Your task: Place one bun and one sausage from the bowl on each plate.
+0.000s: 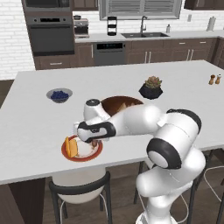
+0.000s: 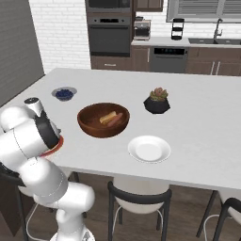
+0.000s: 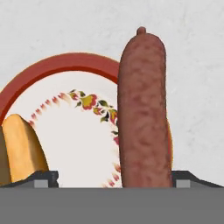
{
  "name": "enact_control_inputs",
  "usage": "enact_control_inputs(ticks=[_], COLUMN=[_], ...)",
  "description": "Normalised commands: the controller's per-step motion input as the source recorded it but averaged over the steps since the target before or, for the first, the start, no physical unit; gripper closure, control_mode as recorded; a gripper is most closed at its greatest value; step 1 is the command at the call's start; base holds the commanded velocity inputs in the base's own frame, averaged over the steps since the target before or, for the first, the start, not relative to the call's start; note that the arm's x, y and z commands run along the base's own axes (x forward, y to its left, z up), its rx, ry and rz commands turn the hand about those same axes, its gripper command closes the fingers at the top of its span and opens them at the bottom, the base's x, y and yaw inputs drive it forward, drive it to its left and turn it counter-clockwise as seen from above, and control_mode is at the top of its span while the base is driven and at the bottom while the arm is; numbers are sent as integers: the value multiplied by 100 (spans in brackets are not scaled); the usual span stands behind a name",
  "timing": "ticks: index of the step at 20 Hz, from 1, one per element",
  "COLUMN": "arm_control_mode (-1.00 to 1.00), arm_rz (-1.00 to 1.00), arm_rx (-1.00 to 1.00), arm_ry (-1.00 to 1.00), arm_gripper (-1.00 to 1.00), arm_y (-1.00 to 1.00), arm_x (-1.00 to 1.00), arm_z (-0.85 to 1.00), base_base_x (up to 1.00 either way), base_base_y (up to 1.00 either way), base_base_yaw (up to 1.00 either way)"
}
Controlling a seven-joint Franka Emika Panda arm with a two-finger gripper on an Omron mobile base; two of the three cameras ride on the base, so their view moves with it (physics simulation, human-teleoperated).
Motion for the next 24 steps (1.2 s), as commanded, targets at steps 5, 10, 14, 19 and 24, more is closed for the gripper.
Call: enact_control_inputs(ticks=[5,10,14,19,24], arm_control_mode=[-100,-100,-100,-100,-100], arm_rz=[-4,0,-1,-13,-16], arm_rx=[0,-7,0,0,0], arm_ry=[0,1,-19,-11,0], arm_gripper=[-100,-100,-100,-100,-100], arm_y=[7,34,-43,-99,-96], arm_x=[5,3,-56,6,91], arm_z=[12,8,87,98,73], base_base_x=[0,0,0,0,0], base_base_y=[0,0,0,0,0], base_base_yaw=[0,0,0,0,0])
